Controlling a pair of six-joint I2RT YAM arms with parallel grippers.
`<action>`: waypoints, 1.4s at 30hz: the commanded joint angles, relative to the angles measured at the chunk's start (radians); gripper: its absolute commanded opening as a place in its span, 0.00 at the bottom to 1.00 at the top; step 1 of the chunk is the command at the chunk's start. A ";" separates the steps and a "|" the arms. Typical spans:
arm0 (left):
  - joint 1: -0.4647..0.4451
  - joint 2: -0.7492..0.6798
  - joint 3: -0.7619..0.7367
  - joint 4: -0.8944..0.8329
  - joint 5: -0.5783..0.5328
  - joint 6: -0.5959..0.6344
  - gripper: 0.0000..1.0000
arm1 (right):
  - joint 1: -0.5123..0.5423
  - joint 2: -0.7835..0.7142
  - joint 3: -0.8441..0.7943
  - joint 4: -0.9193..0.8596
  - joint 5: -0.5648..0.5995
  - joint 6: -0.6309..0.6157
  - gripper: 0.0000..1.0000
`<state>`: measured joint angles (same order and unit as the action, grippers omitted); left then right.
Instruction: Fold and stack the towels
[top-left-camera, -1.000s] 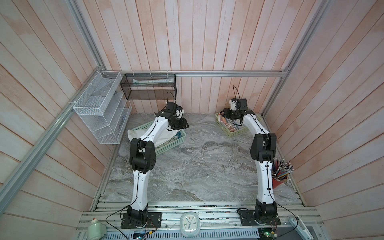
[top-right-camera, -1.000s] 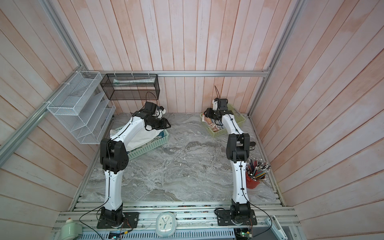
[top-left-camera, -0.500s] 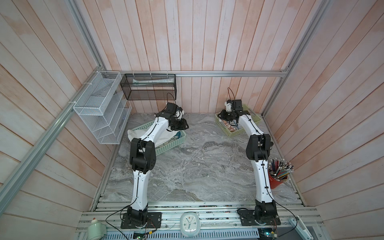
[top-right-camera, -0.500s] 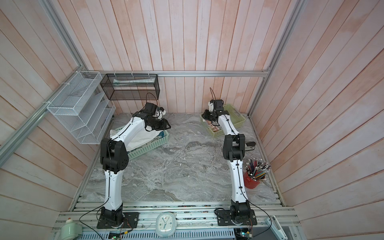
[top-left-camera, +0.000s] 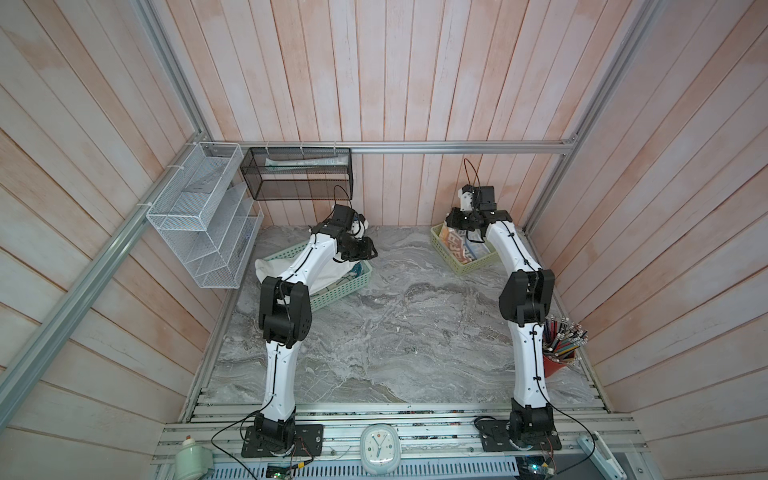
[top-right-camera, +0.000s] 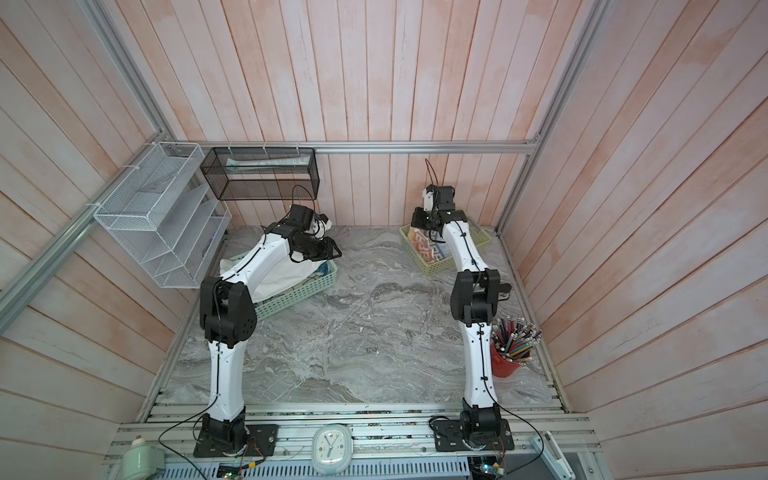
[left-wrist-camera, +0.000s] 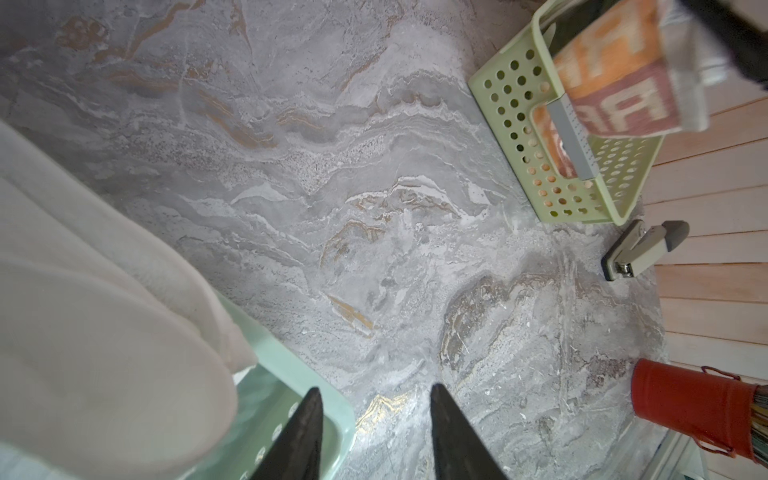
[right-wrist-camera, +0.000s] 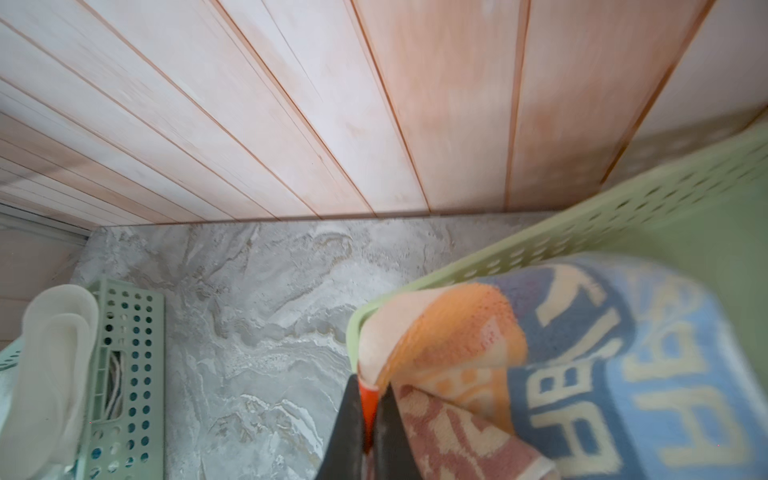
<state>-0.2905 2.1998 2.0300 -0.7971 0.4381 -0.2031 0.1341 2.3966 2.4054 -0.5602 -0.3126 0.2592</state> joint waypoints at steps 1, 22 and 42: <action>-0.012 -0.108 -0.011 -0.005 0.013 0.001 0.44 | -0.001 -0.191 0.066 -0.027 0.055 -0.077 0.00; -0.016 -0.583 -0.658 0.256 0.030 -0.120 0.43 | 0.195 -0.860 -1.115 0.206 -0.002 0.067 0.39; -0.328 -0.367 -0.745 0.441 -0.080 -0.178 0.46 | 0.259 -0.764 -1.338 0.321 -0.072 0.129 0.44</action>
<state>-0.5835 1.7844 1.2472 -0.3977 0.3981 -0.3511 0.3771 1.5833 1.0828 -0.3096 -0.3603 0.3668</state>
